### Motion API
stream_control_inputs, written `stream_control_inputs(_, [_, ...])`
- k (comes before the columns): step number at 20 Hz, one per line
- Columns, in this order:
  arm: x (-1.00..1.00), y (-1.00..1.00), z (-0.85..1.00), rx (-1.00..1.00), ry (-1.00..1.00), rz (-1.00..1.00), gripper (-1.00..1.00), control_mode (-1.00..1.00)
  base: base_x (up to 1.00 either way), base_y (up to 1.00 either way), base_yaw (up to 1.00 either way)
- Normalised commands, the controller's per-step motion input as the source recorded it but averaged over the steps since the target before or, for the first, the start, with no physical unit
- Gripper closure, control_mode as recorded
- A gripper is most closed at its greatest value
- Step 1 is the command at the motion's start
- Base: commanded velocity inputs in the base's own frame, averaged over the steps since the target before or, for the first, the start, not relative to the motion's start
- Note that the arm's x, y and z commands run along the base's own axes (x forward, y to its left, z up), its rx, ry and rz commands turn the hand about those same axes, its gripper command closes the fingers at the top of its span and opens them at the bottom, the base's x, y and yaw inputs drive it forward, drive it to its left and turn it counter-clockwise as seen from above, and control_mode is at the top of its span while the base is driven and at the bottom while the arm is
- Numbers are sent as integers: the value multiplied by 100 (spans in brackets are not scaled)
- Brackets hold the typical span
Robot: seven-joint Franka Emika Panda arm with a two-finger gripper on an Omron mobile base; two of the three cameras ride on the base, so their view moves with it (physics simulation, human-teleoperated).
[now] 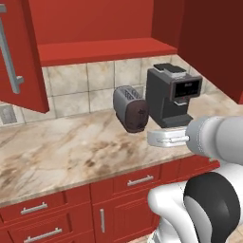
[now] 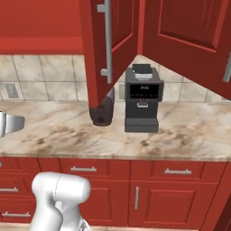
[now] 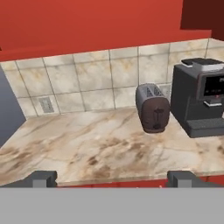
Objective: Close all open cabinet doors.
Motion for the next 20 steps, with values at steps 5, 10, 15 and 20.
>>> stream_control_inputs(5, [0, 0, 0, 0, 0, 0, -100, 100, 49, 0, 24])
stream_control_inputs(10, [0, 0, 0, 0, 0, 0, -100, 100, 22, -12, 17])
stream_control_inputs(15, [0, 0, 0, 0, 0, 0, -100, 100, 0, -23, 12])
stream_control_inputs(20, [0, 0, 0, 0, 0, 0, -100, 100, 5, -24, 11])
